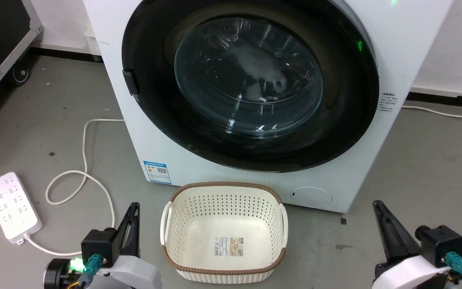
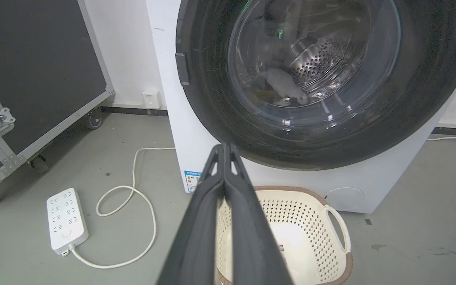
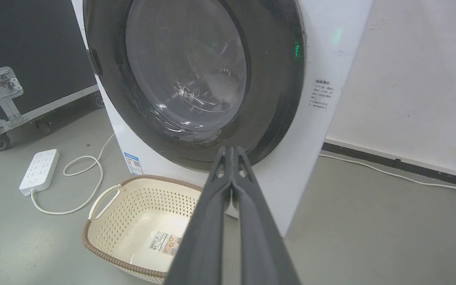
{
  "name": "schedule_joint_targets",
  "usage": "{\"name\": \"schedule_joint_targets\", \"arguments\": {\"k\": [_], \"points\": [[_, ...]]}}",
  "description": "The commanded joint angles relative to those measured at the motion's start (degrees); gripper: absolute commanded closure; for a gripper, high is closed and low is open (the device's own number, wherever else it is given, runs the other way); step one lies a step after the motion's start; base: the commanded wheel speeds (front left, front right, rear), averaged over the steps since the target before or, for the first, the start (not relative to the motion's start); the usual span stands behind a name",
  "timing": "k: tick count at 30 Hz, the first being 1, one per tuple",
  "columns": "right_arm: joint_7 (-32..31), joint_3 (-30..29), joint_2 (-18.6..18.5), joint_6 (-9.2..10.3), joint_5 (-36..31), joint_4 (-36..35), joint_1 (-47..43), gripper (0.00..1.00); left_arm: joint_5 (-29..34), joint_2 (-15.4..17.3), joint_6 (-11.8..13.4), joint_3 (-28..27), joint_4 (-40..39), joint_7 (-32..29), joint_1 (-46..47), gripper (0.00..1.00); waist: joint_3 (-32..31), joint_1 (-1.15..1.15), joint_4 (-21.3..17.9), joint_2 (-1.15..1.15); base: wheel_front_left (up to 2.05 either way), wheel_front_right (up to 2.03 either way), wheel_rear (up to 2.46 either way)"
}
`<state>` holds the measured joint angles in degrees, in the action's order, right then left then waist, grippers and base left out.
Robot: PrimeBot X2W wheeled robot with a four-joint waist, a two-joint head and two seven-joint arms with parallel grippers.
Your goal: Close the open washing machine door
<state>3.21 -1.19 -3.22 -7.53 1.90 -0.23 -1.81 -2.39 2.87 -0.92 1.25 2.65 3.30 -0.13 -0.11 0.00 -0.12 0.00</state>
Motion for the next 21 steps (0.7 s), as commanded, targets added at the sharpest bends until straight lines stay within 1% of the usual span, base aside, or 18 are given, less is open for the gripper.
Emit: {"name": "schedule_joint_targets", "arguments": {"k": [1, 21], "points": [[-0.2, 0.2, 0.3, 0.03, -0.5, 0.1, 0.9, 1.00, 0.6, 0.0, 0.4, -0.2, -0.5, -0.3, 0.1, 1.00, 0.0, 0.00, 0.0, 0.00, 0.00, 0.00, 0.00], [-2.6, 1.0, 0.3, 0.04, -1.6, 0.2, 1.6, 1.00, 2.0, 0.0, 0.8, -1.0, -2.2, -2.7, 0.1, 1.00, 0.1, 0.00, 0.1, 0.00, 0.00, 0.00, 0.00]]}}
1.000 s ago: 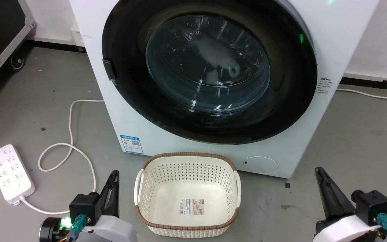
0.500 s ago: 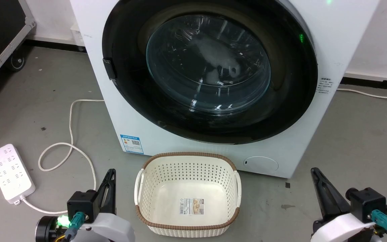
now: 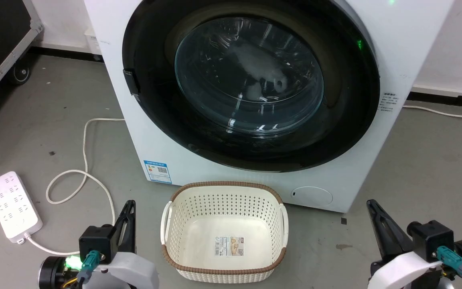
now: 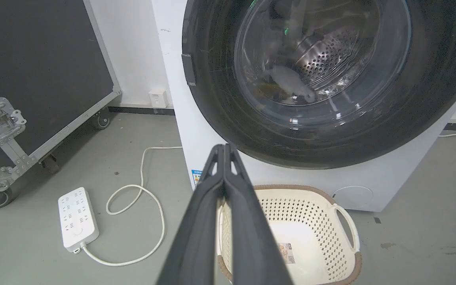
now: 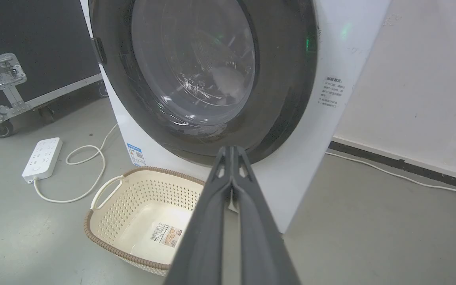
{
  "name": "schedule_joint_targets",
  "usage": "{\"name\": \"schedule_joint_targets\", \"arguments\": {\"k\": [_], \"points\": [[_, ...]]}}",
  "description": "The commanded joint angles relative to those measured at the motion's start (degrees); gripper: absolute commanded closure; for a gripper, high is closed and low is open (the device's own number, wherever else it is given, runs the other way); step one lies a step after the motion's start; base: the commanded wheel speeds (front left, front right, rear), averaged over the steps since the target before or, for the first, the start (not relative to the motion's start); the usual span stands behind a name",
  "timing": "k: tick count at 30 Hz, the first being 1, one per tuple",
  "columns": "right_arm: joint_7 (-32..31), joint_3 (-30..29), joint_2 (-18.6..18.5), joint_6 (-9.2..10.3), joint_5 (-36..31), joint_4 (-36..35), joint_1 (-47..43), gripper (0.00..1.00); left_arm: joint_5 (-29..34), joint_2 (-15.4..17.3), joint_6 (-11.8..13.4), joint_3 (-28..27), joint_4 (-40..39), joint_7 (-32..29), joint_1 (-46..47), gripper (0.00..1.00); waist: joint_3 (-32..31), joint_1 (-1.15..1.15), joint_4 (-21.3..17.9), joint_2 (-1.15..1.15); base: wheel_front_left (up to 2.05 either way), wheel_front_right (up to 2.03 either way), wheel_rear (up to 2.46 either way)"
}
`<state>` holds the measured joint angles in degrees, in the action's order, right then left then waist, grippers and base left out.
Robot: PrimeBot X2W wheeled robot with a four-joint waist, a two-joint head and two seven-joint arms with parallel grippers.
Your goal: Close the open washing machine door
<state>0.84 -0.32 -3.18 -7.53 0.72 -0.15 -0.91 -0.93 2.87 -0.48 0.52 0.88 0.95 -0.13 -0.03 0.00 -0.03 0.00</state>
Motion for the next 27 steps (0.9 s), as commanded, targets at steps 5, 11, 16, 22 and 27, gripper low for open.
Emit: {"name": "schedule_joint_targets", "arguments": {"k": [5, 11, 16, 22, 27], "points": [[-0.8, 0.3, 0.3, 0.04, -0.7, 0.1, 0.9, 1.00, 0.9, 0.0, 0.5, -0.5, -0.9, -0.9, 0.1, 1.00, 0.0, 0.00, 0.0, 0.00, 0.00, 0.00, 0.00], [-0.8, 0.3, 0.3, 0.04, -0.7, 0.1, 0.9, 1.00, 0.9, 0.0, 0.5, -0.5, -0.9, -1.0, 0.1, 1.00, 0.0, 0.00, 0.0, 0.00, 0.00, 0.00, 0.00], [-0.8, 0.3, 0.3, 0.04, -0.7, 0.1, 0.9, 1.00, 0.9, 0.0, 0.5, -0.5, -0.9, -1.0, 0.1, 1.00, 0.0, 0.00, 0.0, 0.00, 0.00, 0.00, 0.00], [-0.8, 0.3, 0.3, 0.04, -0.7, 0.1, 0.9, 1.00, 0.9, 0.0, 0.5, -0.5, -0.9, -1.0, 0.1, 1.00, 0.0, 0.00, 0.0, 0.00, 0.00, 0.00, 0.00], [-0.8, 0.3, 0.3, 0.04, -0.7, 0.1, 0.9, 1.00, 0.9, 0.0, 0.5, -0.5, -0.9, -1.0, 0.1, 1.00, 0.0, 0.00, 0.0, 0.00, 0.00, 0.00, 0.00]]}}
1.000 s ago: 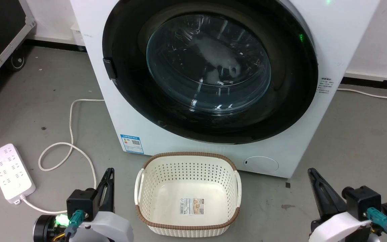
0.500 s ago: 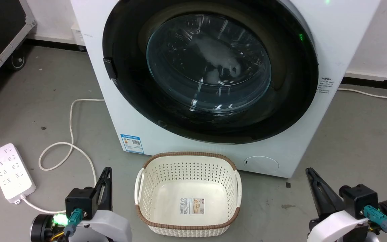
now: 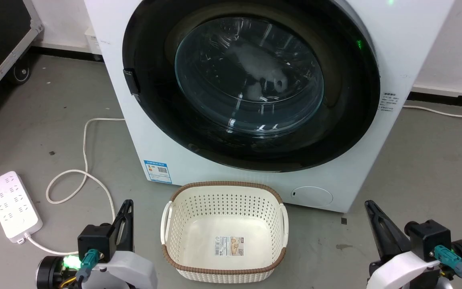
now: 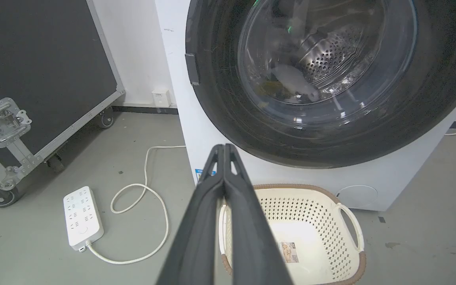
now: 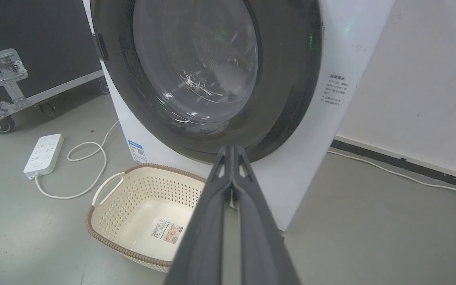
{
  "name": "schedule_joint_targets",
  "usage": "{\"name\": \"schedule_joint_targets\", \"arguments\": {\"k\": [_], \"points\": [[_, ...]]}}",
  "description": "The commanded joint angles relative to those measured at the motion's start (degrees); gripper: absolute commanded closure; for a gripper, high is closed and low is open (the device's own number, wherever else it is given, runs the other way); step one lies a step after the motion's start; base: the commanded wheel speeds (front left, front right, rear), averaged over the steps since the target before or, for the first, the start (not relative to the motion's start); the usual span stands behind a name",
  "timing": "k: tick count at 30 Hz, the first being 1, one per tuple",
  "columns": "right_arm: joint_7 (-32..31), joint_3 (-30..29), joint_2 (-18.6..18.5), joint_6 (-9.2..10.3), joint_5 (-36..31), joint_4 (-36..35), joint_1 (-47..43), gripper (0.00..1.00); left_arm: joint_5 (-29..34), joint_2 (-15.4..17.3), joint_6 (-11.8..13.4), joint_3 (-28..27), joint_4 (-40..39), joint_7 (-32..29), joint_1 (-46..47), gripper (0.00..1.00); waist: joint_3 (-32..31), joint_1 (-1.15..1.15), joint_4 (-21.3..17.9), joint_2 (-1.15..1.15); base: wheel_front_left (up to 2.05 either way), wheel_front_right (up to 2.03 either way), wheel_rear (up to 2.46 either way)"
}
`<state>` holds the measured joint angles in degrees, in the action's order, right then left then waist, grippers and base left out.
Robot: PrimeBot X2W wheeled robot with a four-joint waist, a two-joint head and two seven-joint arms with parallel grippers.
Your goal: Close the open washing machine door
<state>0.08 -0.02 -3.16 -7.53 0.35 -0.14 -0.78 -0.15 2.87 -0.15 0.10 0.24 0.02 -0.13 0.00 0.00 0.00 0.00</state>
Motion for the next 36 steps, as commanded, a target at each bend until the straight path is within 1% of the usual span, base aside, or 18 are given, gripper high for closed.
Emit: {"name": "schedule_joint_targets", "arguments": {"k": [1, 36], "points": [[-0.1, 0.0, 0.3, 0.04, -0.3, 0.1, 0.8, 1.00, 0.1, 0.0, 0.1, -0.1, -0.2, 0.0, 0.1, 1.00, 0.0, 0.00, 0.0, 0.00, 0.00, 0.00, 0.00], [-0.1, 0.0, 0.3, 0.04, -0.3, 0.1, 0.8, 1.00, 0.1, 0.0, 0.1, -0.1, -0.2, 0.0, 0.1, 1.00, 0.0, 0.00, 0.0, 0.00, 0.00, 0.00, 0.00]]}}
